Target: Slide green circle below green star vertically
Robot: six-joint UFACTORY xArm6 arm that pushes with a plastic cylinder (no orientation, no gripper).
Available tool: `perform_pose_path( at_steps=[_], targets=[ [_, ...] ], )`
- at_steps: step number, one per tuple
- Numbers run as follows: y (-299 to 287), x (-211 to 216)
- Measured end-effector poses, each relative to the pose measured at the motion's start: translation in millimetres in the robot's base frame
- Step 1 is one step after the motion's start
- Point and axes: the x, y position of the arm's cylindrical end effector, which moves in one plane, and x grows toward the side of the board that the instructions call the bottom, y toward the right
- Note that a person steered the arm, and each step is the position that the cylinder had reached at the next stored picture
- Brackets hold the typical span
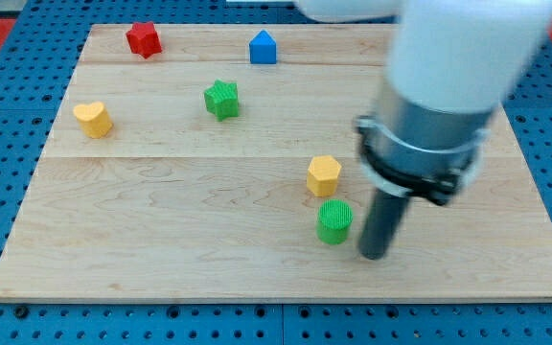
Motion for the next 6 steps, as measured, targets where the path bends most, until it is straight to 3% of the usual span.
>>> perform_pose_path(
  at_steps=[3,5,6],
  targets=[
    [-25,-34],
    [-145,-24],
    [-169,-24]
  ],
)
